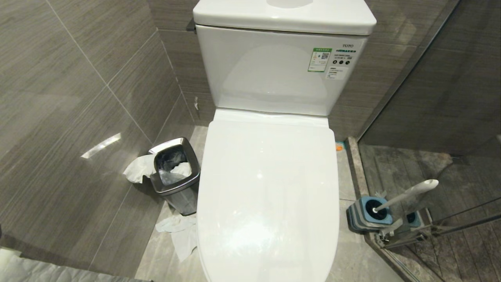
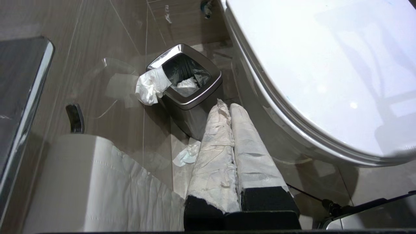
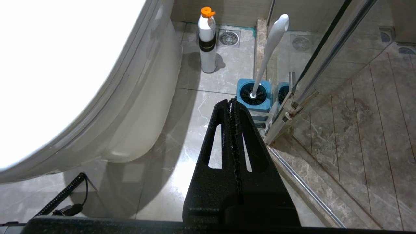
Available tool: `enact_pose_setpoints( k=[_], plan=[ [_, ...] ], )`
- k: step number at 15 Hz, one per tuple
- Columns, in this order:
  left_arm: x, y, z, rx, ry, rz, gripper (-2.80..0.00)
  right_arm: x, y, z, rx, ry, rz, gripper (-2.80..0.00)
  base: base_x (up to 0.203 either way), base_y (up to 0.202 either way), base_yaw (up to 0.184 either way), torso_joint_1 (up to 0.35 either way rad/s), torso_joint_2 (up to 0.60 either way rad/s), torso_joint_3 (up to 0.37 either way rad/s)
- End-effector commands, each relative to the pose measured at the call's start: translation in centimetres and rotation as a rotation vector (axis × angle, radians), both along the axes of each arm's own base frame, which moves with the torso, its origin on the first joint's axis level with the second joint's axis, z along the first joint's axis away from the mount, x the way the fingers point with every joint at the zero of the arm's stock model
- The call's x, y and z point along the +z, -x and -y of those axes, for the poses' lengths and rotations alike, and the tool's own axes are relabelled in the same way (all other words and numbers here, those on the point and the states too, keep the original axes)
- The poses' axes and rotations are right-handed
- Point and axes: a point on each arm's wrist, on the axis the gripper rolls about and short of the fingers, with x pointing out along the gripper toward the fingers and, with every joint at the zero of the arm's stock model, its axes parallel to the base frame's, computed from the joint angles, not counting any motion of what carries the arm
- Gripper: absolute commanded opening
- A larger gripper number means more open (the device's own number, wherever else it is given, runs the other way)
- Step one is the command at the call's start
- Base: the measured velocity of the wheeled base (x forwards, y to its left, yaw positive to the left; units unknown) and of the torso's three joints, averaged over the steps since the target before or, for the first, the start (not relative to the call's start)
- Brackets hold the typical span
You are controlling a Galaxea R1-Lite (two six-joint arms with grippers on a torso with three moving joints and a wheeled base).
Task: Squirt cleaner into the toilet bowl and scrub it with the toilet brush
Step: Use the left hand to lift the toilet lid slightly
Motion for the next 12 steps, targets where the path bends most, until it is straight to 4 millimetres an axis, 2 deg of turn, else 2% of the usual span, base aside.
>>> enact_pose_setpoints(
  k=[1,8,12],
  plan=[
    [1.5,-1.3,0.0,-0.002,-0.004,-0.066,-2.8,0.0,0.0,0.0,0.0,-0.001,0.0,-2.8,0.0,0.0,0.0,0.0,0.0,0.0],
    [5.8,-6.0,0.0,0.001,-0.1,-0.192,-2.8,0.0,0.0,0.0,0.0,-0.001,0.0,-2.8,0.0,0.0,0.0,0.0,0.0,0.0],
    [6.5,-10.1,0.0,-0.014,-0.146,-0.328,-2.8,0.0,0.0,0.0,0.001,-0.001,0.0,-2.8,0.0,0.0,0.0,0.0,0.0,0.0]
  ],
)
